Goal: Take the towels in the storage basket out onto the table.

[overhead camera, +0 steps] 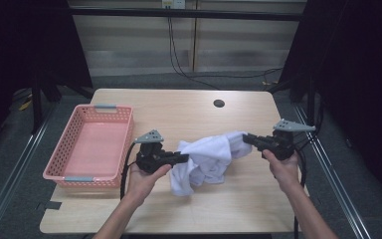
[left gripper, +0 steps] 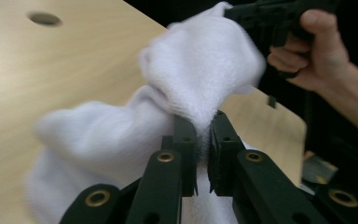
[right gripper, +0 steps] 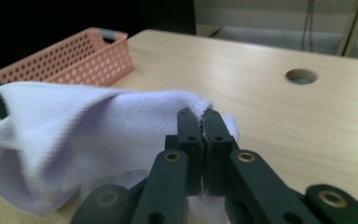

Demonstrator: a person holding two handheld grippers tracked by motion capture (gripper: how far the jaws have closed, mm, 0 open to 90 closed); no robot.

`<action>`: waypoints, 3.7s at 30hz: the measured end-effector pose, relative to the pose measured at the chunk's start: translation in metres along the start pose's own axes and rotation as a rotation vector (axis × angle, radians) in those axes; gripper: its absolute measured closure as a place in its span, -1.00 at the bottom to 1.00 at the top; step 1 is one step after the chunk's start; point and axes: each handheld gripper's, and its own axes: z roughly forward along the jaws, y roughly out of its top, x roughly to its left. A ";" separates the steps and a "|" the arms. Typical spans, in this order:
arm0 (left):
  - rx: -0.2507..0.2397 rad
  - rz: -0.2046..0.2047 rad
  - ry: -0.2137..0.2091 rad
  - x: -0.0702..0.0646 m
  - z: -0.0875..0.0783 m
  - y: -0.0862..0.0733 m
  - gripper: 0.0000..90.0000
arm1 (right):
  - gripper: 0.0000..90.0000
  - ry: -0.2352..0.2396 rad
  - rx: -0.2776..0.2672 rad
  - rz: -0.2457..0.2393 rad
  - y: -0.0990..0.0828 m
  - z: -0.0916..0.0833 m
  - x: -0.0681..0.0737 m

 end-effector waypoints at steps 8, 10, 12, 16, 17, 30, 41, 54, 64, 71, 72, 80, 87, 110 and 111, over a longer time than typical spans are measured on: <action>-0.050 -0.097 0.101 0.025 -0.039 -0.009 0.84 | 0.93 -0.193 -0.060 0.046 0.010 -0.029 -0.041; 0.006 -0.116 0.107 0.035 -0.032 -0.022 0.72 | 0.68 -0.201 -0.006 0.055 -0.004 -0.025 -0.047; 0.061 -0.125 0.134 0.037 -0.022 -0.032 0.51 | 0.43 -0.175 0.029 0.067 -0.019 -0.020 -0.047; 0.055 -0.125 0.151 0.035 -0.016 -0.033 0.18 | 0.15 -0.180 0.085 0.032 -0.034 -0.017 -0.034; 0.045 -0.109 0.148 0.033 -0.017 -0.029 0.16 | 0.10 -0.157 0.079 0.026 -0.034 -0.017 -0.028; 0.168 0.002 0.149 0.032 0.019 -0.031 0.02 | -0.29 0.130 0.209 -0.020 -0.050 0.067 0.037; 0.344 -0.020 0.152 0.052 0.042 -0.064 0.47 | 0.61 0.020 0.209 -0.006 -0.056 0.061 0.021; 0.263 -0.086 -0.151 0.002 0.003 -0.070 0.57 | 0.65 -0.136 0.118 0.065 -0.041 -0.001 -0.039; 0.141 -0.117 0.024 0.026 -0.013 -0.062 0.07 | 0.06 -0.199 0.178 0.065 -0.053 -0.015 -0.045; 0.194 0.016 -0.054 0.002 0.012 -0.056 0.01 | -0.28 -0.140 0.156 0.024 -0.045 -0.021 -0.018; 0.209 0.024 -0.059 0.002 0.020 -0.057 -0.03 | -0.28 -0.120 0.149 0.012 -0.044 -0.021 -0.013; 0.339 0.017 0.026 0.023 0.054 -0.072 -0.31 | -0.43 -0.053 0.212 -0.003 -0.060 0.017 0.003; 0.372 0.050 0.014 0.015 0.059 -0.080 0.41 | -0.16 -0.102 0.321 -0.063 -0.078 0.050 0.002; 0.116 -0.028 -0.177 -0.019 -0.018 -0.047 0.60 | 0.49 -0.181 0.048 -0.002 0.052 0.039 -0.051; 0.114 -0.035 -0.157 -0.014 -0.017 -0.047 0.59 | 0.46 -0.180 0.052 0.013 0.055 0.043 -0.055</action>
